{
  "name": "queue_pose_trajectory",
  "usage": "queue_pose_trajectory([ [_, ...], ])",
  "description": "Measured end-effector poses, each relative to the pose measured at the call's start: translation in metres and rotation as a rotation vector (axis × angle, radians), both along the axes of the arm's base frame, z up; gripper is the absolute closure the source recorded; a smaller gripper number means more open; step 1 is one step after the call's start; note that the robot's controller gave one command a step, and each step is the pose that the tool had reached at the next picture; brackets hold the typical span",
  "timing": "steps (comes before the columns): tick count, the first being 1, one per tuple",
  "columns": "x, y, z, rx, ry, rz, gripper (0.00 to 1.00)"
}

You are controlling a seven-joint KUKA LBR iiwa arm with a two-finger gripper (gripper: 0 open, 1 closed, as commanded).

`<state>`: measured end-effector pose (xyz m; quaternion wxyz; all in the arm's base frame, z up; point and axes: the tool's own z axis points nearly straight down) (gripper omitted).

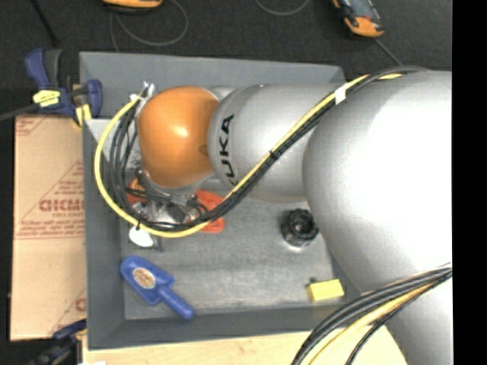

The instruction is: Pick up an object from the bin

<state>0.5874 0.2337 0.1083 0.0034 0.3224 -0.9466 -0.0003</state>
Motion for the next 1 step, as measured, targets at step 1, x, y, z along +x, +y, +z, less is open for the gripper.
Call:
queue_pose_trajectory([
  [1, 0.0139, -0.0469, 0.0168, 0.006, -0.016, 0.024, 1.00],
])
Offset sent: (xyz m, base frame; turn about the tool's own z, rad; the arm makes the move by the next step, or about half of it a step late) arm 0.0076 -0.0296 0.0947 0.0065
